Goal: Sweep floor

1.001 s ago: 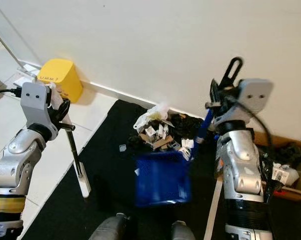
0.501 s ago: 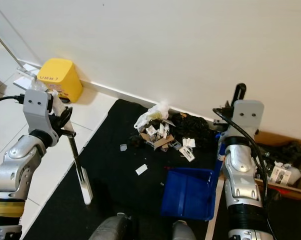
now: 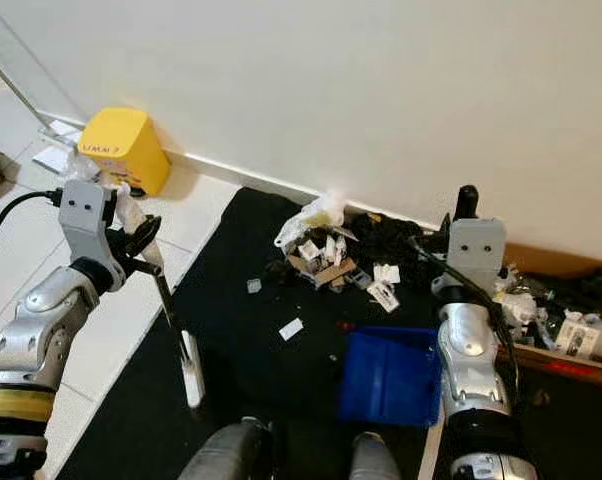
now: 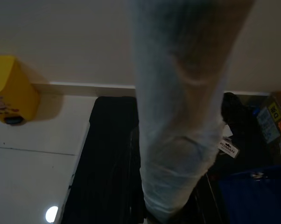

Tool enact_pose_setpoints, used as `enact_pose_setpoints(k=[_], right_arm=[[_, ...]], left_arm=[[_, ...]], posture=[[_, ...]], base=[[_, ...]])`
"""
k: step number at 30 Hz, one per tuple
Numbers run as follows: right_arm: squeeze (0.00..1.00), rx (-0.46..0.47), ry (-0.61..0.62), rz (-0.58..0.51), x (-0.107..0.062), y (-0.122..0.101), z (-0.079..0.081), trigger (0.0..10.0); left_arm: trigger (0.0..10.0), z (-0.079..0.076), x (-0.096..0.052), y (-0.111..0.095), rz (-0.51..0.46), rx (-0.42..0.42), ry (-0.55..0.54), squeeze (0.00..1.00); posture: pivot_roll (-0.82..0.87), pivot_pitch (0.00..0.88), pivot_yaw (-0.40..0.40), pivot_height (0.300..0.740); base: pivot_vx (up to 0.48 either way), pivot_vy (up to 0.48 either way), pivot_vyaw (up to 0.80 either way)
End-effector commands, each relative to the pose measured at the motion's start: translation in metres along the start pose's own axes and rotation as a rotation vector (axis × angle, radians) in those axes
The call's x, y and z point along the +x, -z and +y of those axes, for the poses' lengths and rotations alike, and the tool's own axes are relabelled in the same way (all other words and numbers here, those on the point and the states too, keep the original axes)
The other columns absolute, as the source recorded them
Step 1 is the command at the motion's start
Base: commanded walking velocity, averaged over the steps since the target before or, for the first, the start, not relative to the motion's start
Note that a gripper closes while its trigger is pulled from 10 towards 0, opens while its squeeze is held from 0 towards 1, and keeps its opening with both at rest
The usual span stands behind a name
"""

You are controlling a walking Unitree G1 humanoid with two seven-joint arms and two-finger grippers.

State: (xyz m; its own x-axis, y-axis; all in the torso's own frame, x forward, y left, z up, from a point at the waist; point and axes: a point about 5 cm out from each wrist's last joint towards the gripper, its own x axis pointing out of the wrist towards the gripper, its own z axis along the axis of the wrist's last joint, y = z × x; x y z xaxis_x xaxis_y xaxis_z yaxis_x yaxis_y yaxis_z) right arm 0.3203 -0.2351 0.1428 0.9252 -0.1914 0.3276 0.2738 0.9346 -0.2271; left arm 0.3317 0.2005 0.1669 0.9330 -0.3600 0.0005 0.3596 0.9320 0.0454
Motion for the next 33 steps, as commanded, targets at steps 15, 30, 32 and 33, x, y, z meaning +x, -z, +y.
enact_pose_setpoints(k=[15,30,32,33], right_arm=[[0.00,-0.108,-0.082,-0.167,0.014,-0.018,0.007,10.0],[0.00,-0.179,-0.147,-0.138,0.003,0.001,0.024,10.0],[0.00,-0.182,-0.168,-0.121,-0.004,0.007,0.028,10.0],[0.00,-0.178,-0.186,-0.105,-0.011,0.011,0.034,10.0]], left_arm=[[10.0,0.006,0.005,-0.001,-0.017,0.030,0.115,0.00],[10.0,0.002,0.004,0.004,-0.041,0.020,0.156,0.00],[10.0,0.002,0.002,0.005,-0.043,0.013,0.154,0.00],[10.0,0.002,0.000,0.006,-0.043,0.009,0.149,0.00]], posture=[[0.22,0.349,0.180,0.740],[0.23,0.360,0.186,0.740],[0.24,0.363,0.181,0.740],[0.24,0.363,0.182,0.740]], base=[[0.000,0.000,0.00],[0.000,0.000,0.00],[0.000,0.000,0.00],[0.000,0.000,0.00]])
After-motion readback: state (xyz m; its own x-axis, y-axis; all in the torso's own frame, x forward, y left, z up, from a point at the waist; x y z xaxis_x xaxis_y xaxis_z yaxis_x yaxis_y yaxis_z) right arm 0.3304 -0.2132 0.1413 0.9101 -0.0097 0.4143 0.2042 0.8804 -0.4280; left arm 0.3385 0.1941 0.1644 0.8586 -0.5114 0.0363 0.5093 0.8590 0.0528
